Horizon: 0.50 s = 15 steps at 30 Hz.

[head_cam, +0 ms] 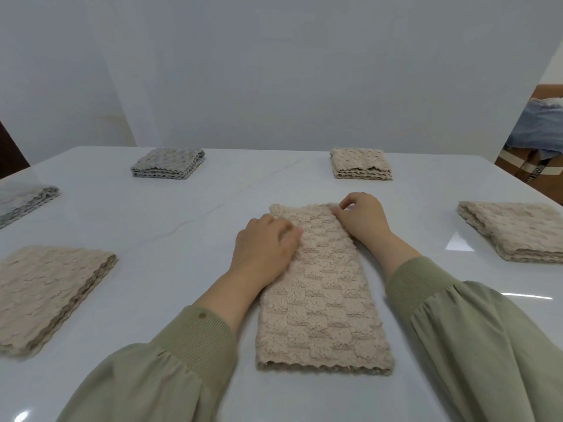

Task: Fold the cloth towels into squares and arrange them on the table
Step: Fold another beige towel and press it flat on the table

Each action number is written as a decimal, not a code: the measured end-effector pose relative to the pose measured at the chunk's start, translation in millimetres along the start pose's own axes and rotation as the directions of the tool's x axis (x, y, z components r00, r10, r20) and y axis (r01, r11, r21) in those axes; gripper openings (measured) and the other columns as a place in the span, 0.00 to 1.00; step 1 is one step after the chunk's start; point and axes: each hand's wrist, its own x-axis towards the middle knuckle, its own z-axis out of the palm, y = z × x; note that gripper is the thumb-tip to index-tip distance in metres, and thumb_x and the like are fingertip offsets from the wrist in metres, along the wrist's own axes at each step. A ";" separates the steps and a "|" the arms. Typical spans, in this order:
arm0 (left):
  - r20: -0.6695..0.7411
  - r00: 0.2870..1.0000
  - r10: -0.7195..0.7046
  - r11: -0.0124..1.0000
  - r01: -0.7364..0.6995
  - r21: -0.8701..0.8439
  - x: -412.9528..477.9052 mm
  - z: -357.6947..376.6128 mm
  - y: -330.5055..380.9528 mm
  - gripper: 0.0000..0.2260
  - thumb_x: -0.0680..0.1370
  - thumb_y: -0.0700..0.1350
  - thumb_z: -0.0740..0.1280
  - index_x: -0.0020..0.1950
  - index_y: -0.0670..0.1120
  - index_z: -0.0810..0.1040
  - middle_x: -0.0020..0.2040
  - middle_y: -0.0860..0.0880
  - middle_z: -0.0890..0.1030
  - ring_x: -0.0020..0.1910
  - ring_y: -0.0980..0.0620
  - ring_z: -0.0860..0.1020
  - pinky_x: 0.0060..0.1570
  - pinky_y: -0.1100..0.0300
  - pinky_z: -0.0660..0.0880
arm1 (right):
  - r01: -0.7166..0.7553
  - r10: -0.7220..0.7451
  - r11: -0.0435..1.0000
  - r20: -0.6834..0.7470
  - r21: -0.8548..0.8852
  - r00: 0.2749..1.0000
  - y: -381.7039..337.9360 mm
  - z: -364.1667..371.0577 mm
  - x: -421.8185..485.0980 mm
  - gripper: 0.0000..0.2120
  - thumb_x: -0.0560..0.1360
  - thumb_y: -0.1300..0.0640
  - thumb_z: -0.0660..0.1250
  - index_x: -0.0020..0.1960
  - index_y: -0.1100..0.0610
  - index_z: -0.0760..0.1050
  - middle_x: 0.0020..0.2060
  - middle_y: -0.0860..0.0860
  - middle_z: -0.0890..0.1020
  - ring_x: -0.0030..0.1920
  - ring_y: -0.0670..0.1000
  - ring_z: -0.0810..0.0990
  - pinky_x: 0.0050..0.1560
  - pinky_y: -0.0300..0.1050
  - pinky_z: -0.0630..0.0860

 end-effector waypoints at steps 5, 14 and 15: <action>-0.102 0.963 -0.250 0.955 0.263 0.136 21.2 0.1 -9.7 0.20 0.79 0.56 0.54 0.63 0.47 0.75 0.63 0.45 0.73 0.63 0.45 0.67 0.58 0.52 0.65 | 0.040 -0.024 0.973 0.073 -0.226 0.997 3.2 1.2 0.4 0.21 0.75 0.42 0.59 0.51 0.57 0.80 0.51 0.54 0.80 0.56 0.58 0.74 0.57 0.52 0.71; -0.001 0.967 -0.256 0.965 0.255 -0.060 43.8 0.6 -9.6 0.13 0.73 0.51 0.67 0.55 0.50 0.74 0.52 0.53 0.76 0.55 0.49 0.74 0.57 0.53 0.70 | -0.023 -0.034 0.983 0.297 0.185 0.954 -8.7 -16.9 -9.5 0.10 0.72 0.58 0.72 0.48 0.59 0.72 0.41 0.53 0.76 0.37 0.49 0.76 0.39 0.43 0.75; 0.005 0.967 -0.254 0.950 0.251 -0.186 43.1 -0.6 -9.5 0.11 0.73 0.48 0.68 0.53 0.51 0.72 0.48 0.55 0.76 0.51 0.50 0.75 0.53 0.54 0.71 | -0.072 -0.036 0.937 0.300 0.343 0.953 -7.9 -17.8 -8.8 0.09 0.71 0.64 0.72 0.44 0.58 0.71 0.36 0.55 0.76 0.30 0.48 0.76 0.30 0.41 0.73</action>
